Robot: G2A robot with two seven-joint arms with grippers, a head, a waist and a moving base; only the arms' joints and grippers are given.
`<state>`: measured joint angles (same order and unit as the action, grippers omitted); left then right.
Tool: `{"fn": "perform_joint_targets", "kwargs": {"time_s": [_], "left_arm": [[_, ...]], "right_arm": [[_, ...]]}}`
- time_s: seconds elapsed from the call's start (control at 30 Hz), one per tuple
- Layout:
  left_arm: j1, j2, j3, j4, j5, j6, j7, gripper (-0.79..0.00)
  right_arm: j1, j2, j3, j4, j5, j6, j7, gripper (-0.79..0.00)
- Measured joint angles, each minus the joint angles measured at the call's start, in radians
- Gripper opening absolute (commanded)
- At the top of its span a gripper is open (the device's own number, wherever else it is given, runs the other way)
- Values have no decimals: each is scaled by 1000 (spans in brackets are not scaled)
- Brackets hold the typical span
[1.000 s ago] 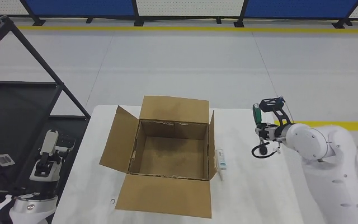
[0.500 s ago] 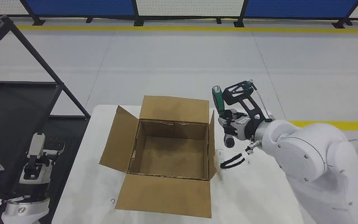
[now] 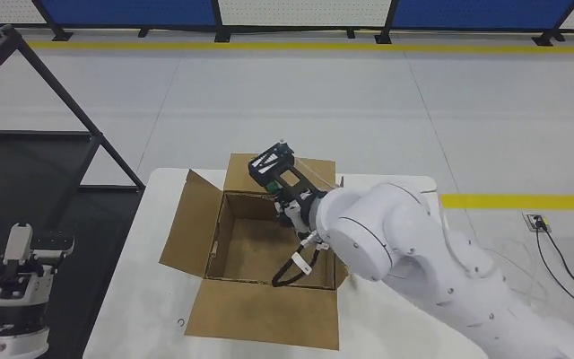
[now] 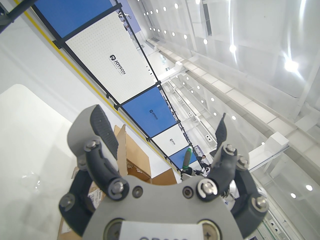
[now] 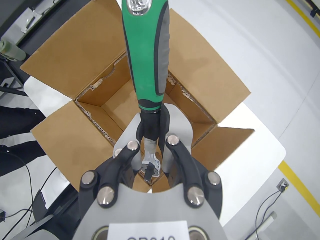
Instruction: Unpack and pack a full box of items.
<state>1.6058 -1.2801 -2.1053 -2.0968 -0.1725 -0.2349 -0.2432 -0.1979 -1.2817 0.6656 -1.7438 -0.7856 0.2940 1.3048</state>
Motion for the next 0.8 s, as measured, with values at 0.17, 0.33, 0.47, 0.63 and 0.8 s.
{"fn": "perform_joint_targets", "kwargs": {"time_s": [0.17, 0.33, 0.47, 0.63, 0.8], "left_arm": [[-4, 4, -23, 15, -24, -13, -33, 0], [-7, 9, -43, 33, -48, -29, -65, 0], [-10, 12, -59, 46, -65, -35, -88, 0], [-10, 16, -77, 59, -85, -47, -111, 0], [-11, 20, -90, 74, -102, -52, -126, 0]], "right_arm": [[83, -71, -143, 151, 21, -12, -29, -785], [136, -151, -265, 308, 25, -28, -49, -785], [167, -214, -334, 445, 32, -68, -47, -785], [184, -292, -379, 632, 57, -92, -70, -785], [194, -359, -405, 791, 75, -141, -83, -785]]}}
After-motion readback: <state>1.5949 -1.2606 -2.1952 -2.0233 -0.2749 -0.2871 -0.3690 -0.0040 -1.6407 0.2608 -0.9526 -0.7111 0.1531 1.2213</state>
